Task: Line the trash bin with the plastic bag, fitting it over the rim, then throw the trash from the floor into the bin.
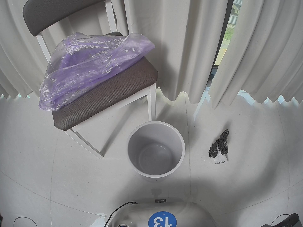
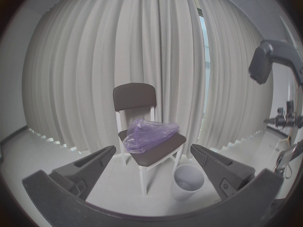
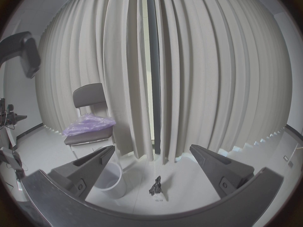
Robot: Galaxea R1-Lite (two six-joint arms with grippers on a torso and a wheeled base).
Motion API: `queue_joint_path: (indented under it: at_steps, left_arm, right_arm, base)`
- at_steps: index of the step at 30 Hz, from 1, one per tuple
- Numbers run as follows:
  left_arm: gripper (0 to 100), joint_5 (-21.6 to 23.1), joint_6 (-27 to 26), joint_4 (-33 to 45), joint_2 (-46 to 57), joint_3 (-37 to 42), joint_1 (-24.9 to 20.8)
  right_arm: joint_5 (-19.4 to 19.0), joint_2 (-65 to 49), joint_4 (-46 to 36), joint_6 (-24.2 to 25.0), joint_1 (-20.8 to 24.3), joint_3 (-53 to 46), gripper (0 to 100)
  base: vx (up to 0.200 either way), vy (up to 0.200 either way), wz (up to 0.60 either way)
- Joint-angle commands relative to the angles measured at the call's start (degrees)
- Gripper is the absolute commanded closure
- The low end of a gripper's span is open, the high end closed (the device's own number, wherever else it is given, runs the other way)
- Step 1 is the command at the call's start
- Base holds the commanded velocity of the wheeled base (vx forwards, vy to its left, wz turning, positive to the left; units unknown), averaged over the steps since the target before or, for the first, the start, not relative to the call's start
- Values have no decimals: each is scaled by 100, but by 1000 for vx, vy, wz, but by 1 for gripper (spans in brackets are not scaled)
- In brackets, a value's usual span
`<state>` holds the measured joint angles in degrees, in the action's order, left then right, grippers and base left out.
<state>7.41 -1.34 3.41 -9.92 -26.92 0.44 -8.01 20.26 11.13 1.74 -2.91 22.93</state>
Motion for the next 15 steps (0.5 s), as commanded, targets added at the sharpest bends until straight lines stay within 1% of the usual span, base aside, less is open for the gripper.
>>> queue_joint_path:
  at_steps: [1, 2, 3, 5, 6, 8, 9, 10, 12, 13, 14, 15]
  left_arm:
    - [0, -354, -754, 248, -1644, -877, 62]
    - [0, -354, -754, 248, -1644, -877, 62]
    - [0, -662, -982, 239, -2005, -877, 70]
    - [0, -935, -1184, 248, -2268, -850, 53]
    - [0, -1031, -1246, 239, -2435, -842, 44]
    - [0, -1084, -1281, 212, -2778, -868, 53]
    - [0, -1084, -1281, 212, -2884, -885, 62]
    - [0, -1093, -1290, 195, -3095, -929, 62]
    - [0, -1093, -1299, 168, -3437, -1017, 53]
    - [0, -1093, -1290, 160, -3569, -1052, 53]
    - [0, -1093, -1290, 142, -3771, -1088, 70]
    - [0, -1093, -1290, 133, -3833, -1096, 70]
  right_arm:
    - [1, 1859, 443, -157, -131, 1205, 0]
    - [1, 1859, 443, -157, -131, 1205, 0]
    - [-8, 2201, 504, -148, -60, 1275, 0]
    - [-8, 2430, 548, -130, 142, 1267, 0]
    - [1, 2518, 583, -113, 318, 1267, 0]
    - [115, 2676, 689, -34, 617, 1267, 0]
    - [186, 2720, 733, -7, 669, 1258, 0]
    - [361, 2825, 873, 63, 784, 1249, 0]
    - [581, 2940, 1111, 204, 986, 1152, 0]
    - [625, 2949, 1190, 274, 1100, 1082, 0]
    - [634, 2984, 1304, 362, 1311, 1056, 0]
    - [652, 3010, 1348, 415, 1399, 1064, 0]
  base:
    - [0, 0, 0]
    - [0, 0, 0]
    - [0, 0, 0]
    - [0, 0, 0]
    - [0, 0, 0]
    - [0, 0, 0]
    - [0, 0, 0]
    - [0, 0, 0]
    - [0, 0, 0]
    - [0, 0, 0]
    - [0, 0, 0]
    - [0, 0, 0]
